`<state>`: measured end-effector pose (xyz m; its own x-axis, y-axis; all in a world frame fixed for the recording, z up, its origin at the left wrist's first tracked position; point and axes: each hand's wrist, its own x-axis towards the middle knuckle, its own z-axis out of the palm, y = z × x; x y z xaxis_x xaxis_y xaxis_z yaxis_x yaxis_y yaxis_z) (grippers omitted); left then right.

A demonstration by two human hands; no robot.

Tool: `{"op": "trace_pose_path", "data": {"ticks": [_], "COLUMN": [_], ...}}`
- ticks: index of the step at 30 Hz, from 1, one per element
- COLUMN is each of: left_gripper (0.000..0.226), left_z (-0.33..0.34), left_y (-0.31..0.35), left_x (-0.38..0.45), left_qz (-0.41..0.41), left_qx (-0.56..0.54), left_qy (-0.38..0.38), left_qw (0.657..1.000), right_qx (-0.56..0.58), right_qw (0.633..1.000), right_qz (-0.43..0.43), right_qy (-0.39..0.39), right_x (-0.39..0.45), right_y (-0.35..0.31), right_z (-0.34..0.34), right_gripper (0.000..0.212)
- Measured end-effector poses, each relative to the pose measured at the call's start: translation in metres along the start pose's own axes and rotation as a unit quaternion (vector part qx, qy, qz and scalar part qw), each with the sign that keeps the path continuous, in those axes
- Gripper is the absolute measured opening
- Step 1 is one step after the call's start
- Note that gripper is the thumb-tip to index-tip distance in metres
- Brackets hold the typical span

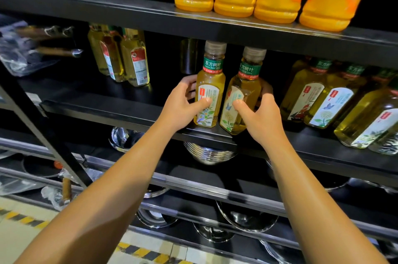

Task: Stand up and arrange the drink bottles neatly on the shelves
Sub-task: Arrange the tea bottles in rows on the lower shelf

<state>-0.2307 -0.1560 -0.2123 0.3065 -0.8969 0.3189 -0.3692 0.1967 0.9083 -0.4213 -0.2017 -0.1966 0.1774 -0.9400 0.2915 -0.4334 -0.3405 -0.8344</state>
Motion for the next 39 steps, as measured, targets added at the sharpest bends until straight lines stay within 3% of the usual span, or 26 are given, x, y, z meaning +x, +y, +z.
{"op": "trace_pose_path", "data": {"ticks": [2,6,13,16,25,29,35,37,39], "left_gripper": [0.059,0.058,0.052,0.054,0.042,0.044,0.038,0.032,0.048], "left_z": [0.002,0.009,0.033,0.054,0.142,0.171,0.196,0.201,0.204], "left_y": [0.001,0.004,0.011,0.018,0.048,0.056,0.062,0.059,0.058], "left_x": [0.002,0.005,-0.001,-0.002,-0.007,-0.001,0.004,0.008,0.012], "left_qz": [0.000,-0.005,0.006,0.009,-0.012,-0.025,-0.030,-0.025,-0.013], "left_qx": [0.005,0.009,0.005,0.014,0.091,0.114,0.125,0.116,0.106], "left_qy": [-0.005,-0.013,-0.036,-0.047,-0.049,-0.056,-0.067,-0.068,-0.061], "left_qw": [1.000,1.000,0.999,0.999,0.995,0.992,0.989,0.991,0.992], "right_qx": [0.027,-0.007,0.027,0.050,0.057,0.001,-0.020,-0.039,-0.072], "right_qw": [0.999,0.997,0.996,0.997,0.992,0.988,0.977,0.969,0.961], "right_qz": [0.019,0.029,0.049,0.047,0.072,0.071,0.076,0.085,0.085], "right_qy": [-0.017,-0.071,-0.069,-0.031,0.091,0.136,0.200,0.228,0.253], "right_x": [0.002,0.007,0.007,0.005,-0.007,-0.010,-0.001,-0.001,-0.001], "right_y": [0.001,0.007,0.028,0.038,0.069,0.081,0.089,0.089,0.089], "right_z": [-0.007,-0.024,-0.047,-0.070,-0.127,-0.142,-0.148,-0.146,-0.142], "right_gripper": [0.048,0.032,0.037,0.043,0.011,0.014,0.046,0.042,0.039]}}
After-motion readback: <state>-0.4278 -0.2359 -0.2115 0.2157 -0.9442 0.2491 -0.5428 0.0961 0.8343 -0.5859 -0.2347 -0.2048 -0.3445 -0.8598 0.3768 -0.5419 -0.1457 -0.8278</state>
